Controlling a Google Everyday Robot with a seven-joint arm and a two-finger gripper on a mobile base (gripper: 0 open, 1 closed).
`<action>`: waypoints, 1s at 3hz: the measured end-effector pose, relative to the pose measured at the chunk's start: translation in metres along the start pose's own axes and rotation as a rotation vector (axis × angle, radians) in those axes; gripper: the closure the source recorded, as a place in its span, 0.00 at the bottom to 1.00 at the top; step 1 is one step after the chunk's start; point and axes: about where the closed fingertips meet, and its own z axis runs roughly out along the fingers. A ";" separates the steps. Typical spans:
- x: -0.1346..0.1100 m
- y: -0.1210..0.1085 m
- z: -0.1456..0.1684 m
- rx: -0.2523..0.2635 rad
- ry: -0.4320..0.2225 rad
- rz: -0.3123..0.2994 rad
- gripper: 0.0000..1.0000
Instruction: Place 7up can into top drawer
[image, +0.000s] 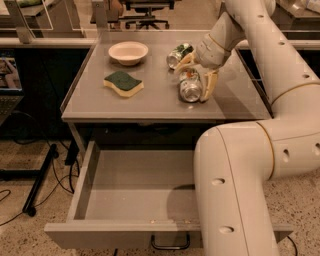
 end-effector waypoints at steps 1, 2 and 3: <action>0.000 0.000 0.000 0.000 0.000 0.000 0.73; 0.000 0.000 0.000 0.000 0.000 0.000 0.96; 0.000 0.000 0.000 0.000 0.000 0.000 1.00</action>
Offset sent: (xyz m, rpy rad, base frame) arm 0.0000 0.0000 0.0000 0.0000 0.0000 0.0000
